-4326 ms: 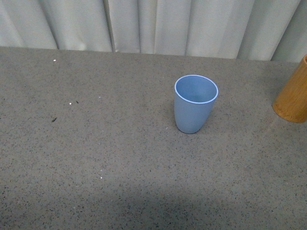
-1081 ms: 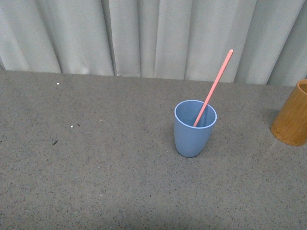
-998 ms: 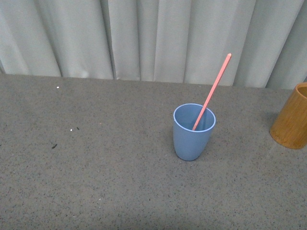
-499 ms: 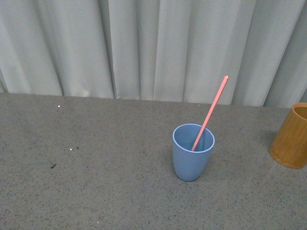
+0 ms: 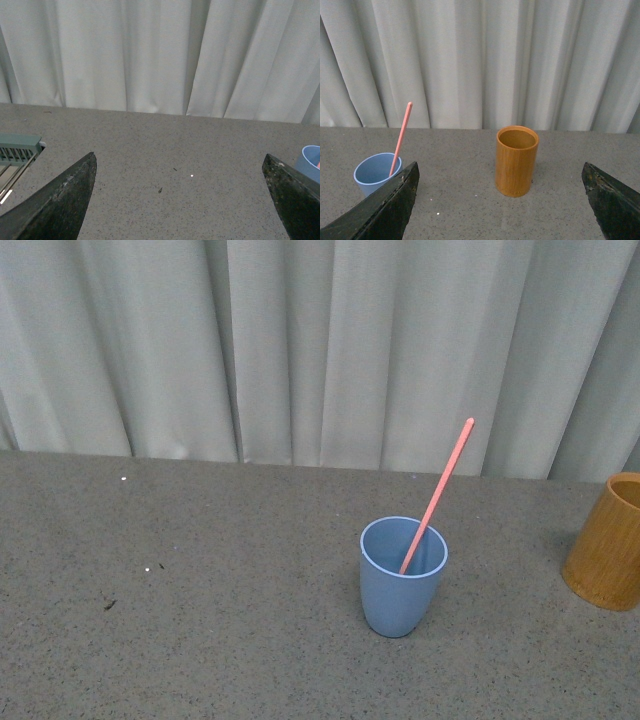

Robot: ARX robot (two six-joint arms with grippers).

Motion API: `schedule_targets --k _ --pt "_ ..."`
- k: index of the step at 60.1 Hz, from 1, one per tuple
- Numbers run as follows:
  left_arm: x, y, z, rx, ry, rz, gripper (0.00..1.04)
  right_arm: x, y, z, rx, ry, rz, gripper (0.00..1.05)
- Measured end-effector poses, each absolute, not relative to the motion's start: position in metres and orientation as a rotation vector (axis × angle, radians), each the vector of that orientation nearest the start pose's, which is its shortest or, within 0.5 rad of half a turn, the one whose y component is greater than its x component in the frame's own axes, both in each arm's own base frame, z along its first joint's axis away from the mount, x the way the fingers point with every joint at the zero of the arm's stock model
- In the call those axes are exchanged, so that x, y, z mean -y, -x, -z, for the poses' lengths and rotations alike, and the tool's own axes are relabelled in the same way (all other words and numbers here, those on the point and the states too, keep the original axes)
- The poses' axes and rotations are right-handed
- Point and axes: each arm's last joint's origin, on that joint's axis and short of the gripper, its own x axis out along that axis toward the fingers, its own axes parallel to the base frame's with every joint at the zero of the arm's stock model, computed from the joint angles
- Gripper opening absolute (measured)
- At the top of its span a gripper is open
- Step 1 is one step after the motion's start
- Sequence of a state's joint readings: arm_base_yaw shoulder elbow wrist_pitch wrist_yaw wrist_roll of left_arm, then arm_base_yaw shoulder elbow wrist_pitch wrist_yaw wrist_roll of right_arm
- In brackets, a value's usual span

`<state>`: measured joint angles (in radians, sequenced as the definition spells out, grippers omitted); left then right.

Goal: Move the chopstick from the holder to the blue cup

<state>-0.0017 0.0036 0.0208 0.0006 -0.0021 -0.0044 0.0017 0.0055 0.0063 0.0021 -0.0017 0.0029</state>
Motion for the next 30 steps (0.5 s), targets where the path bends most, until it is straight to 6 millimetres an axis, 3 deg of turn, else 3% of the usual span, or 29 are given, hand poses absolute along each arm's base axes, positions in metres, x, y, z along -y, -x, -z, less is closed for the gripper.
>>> schedule_targets --k 30 --pt "0.0001 -0.0966 -0.1704 0.018 0.004 0.0 0.98 -0.0002 -0.0977 -0.1654 0.003 -0.003 -0.003 0.95"
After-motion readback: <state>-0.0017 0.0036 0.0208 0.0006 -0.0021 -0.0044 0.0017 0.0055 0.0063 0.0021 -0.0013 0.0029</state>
